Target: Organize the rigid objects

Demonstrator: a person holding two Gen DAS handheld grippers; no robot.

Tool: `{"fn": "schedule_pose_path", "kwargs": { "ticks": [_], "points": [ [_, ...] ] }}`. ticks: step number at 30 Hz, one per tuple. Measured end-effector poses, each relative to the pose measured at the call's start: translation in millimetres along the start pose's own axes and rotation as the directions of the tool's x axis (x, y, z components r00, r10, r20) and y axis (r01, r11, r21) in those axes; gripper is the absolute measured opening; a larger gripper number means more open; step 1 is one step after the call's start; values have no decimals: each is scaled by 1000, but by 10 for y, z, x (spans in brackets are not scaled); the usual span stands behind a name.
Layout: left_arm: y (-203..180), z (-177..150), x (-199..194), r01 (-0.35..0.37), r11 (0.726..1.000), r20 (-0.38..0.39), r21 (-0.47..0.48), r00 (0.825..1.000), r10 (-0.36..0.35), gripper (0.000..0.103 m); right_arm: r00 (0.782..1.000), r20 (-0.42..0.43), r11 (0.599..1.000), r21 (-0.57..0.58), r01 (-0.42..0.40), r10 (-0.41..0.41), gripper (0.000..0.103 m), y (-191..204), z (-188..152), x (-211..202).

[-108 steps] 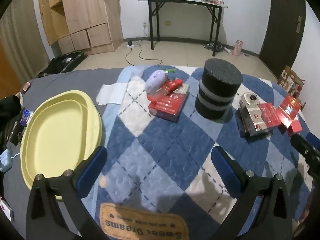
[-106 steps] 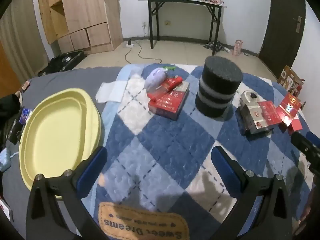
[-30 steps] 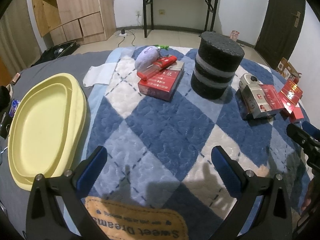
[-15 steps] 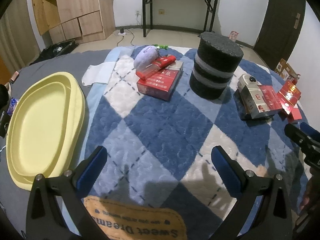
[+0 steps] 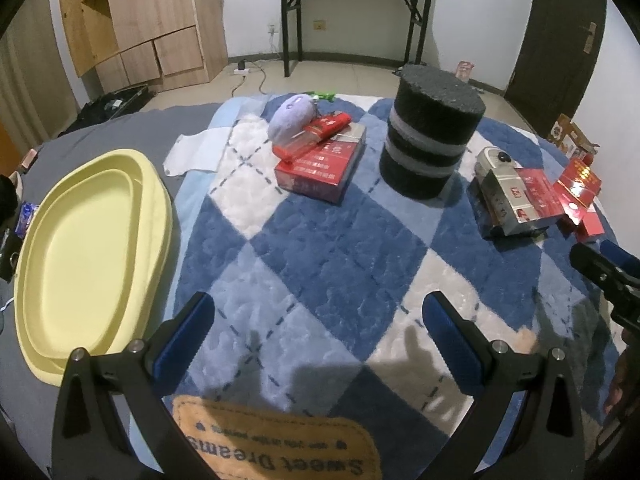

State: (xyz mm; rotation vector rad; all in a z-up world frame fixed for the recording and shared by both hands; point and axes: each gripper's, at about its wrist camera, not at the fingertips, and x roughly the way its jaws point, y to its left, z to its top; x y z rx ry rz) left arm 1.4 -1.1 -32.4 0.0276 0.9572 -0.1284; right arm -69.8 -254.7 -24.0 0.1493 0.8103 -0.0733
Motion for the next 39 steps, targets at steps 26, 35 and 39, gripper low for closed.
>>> {"fn": "schedule_pose_path", "kwargs": {
  "ticks": [26, 35, 39],
  "points": [
    [37, -49, 49, 63, 995, -65, -83, 996, -68, 103, 999, 14, 999, 29, 36, -36, 103, -96, 1, -141],
    [10, 109, -161, 134, 988, -56, -81, 989, -139, 103, 990, 58, 985, 122, 121, -129, 103, -661, 234, -346],
    [-147, 412, -208, 137, 991, -45, -5, 990, -137, 103, 974, 126, 982, 6, 190, -189, 103, -641, 407, -273]
  ]
}}
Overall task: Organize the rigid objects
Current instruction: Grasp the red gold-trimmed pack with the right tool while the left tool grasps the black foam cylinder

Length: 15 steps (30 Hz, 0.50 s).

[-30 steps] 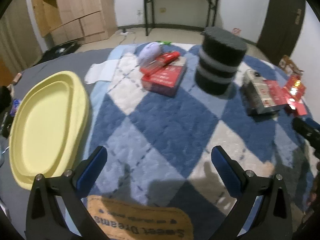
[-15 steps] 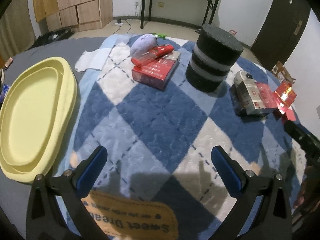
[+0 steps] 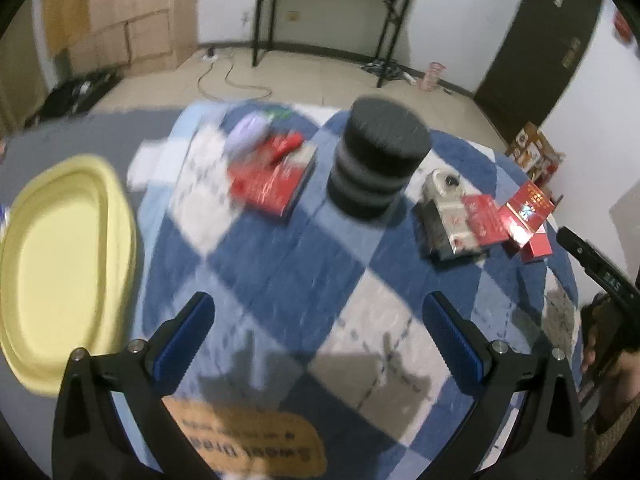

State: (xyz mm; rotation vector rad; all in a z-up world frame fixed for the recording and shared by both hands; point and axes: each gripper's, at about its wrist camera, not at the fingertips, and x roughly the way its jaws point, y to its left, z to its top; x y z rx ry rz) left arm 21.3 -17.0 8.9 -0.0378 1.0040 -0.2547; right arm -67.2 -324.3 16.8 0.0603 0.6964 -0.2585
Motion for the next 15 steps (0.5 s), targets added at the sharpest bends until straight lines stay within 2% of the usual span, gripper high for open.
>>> {"fn": "schedule_pose_path", "kwargs": {
  "ticks": [3, 4, 8, 15],
  "points": [
    [-134, 284, 35, -43, 997, 11, 59, 999, 43, 103, 998, 52, 992, -122, 28, -22, 103, 141, -20, 28],
    [-171, 363, 63, -49, 996, 16, 69, 999, 48, 103, 998, 66, 985, -170, 17, -6, 103, 196, -42, 38],
    [-316, 562, 243, -60, 993, 13, 98, 998, 59, 103, 995, 65, 974, -217, -65, 80, 103, 189, -173, 116],
    [-503, 814, 522, -81, 989, 12, 127, 997, 80, 103, 994, 74, 944, -327, -51, 80, 103, 222, -179, 215]
  ]
}}
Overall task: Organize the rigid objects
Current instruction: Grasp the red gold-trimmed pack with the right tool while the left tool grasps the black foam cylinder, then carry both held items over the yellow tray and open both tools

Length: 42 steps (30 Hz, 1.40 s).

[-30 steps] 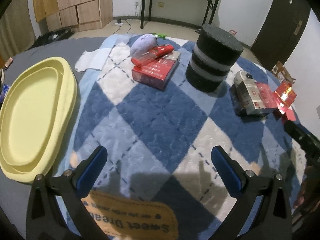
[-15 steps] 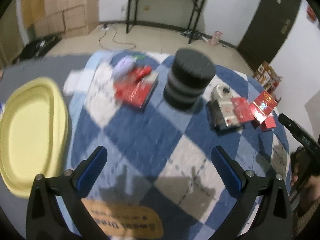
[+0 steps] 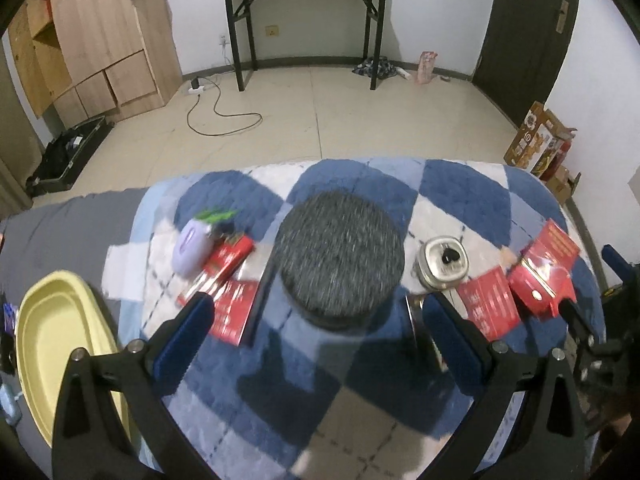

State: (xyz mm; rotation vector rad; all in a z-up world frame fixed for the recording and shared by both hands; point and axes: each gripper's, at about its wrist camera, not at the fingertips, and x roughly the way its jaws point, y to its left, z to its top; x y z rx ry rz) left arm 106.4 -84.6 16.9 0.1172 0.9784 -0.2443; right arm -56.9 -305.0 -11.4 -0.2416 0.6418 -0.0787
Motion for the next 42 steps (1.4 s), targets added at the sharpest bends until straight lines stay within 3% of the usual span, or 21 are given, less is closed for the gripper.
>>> {"fn": "schedule_pose_path", "kwargs": {
  "ticks": [6, 15, 20, 21, 24, 28, 34, 37, 39, 42],
  "points": [
    [-75, 131, 189, -16, 999, -1, 29, 1000, 16, 103, 998, -33, 998, -35, -47, 45, 103, 19, 40, 200],
    [-93, 190, 335, -12, 999, 3, 32, 1000, 12, 103, 997, -73, 985, -172, -13, 1, 103, 166, 54, 488],
    [-48, 220, 390, 10, 1000, 5, 15, 1000, -11, 102, 996, -94, 987, -163, -10, -5, 101, 186, 31, 688],
    [-45, 221, 392, 22, 1000, 6, 14, 1000, -22, 100, 996, -92, 987, -162, -7, -8, 97, 188, 32, 711],
    [-44, 223, 411, 41, 999, -4, 21, 999, -41, 68, 998, -63, 986, -164, 10, -20, 95, 208, 25, 722],
    [65, 218, 392, 86, 995, -6, -56, 996, -87, 68, 999, -39, 990, -144, 10, -16, 94, 183, -32, 704],
    [246, 219, -36, 110, 992, 64, -62, 992, -106, 68, 1000, 3, 995, -93, 26, -25, 94, 29, 13, 450],
    [519, 165, -374, 102, 993, 90, -67, 991, -95, 68, 999, 48, 997, -68, 27, -23, 94, 11, 104, 257],
    [808, 69, -633, 63, 995, 105, -83, 993, -54, 68, 993, 117, 996, -84, 13, -3, 94, 136, 216, 70],
    [1352, -168, -1046, -6, 989, 124, -146, 992, 24, 68, 973, 207, 991, -109, -80, 101, 94, 531, 418, -224]
  ]
}}
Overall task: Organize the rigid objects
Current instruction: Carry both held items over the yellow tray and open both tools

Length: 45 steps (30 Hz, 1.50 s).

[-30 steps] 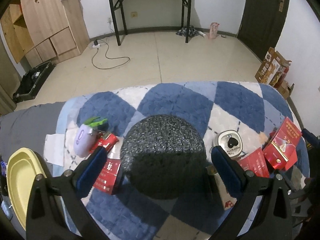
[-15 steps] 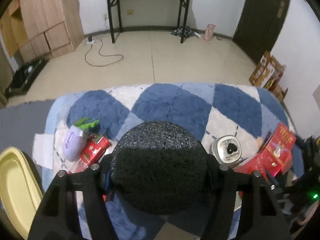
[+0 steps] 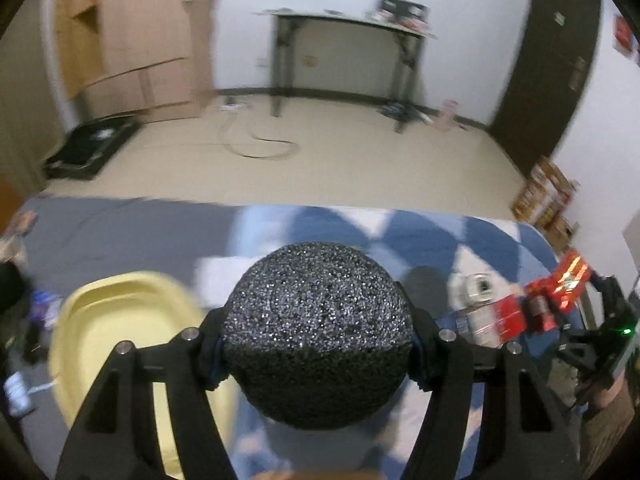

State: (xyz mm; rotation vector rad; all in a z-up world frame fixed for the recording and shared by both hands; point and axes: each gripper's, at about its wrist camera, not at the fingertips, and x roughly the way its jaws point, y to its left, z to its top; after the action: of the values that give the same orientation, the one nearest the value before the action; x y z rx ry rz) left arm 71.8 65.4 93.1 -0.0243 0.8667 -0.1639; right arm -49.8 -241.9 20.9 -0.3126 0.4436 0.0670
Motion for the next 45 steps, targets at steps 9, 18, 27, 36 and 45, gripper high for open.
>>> {"fn": "schedule_pose_path", "kwargs": {
  "ticks": [9, 18, 27, 36, 45],
  "points": [
    [1624, -415, -295, -188, 970, -13, -153, 982, 188, 68, 895, -16, 894, 59, -444, 445, 93, 1952, 820, -29],
    [2473, -715, 535, -156, 936, -173, -315, 979, 105, 68, 847, -238, 858, -89, -506, 475, 93, 3636, 732, 718],
    [2684, -1022, 929, -179, 931, -276, -319, 957, 89, 68, 824, -326, 843, -124, -523, 463, 93, 4234, 762, 1122],
    [2564, -1012, 1046, -176, 949, -284, -263, 954, 98, 84, 809, -296, 827, -94, -555, 509, 103, 4437, 831, 958],
    [2117, -410, 265, -78, 971, -27, -226, 997, 73, 103, 892, -135, 901, 116, -419, 432, 103, 3093, 1007, 322]
  ]
}}
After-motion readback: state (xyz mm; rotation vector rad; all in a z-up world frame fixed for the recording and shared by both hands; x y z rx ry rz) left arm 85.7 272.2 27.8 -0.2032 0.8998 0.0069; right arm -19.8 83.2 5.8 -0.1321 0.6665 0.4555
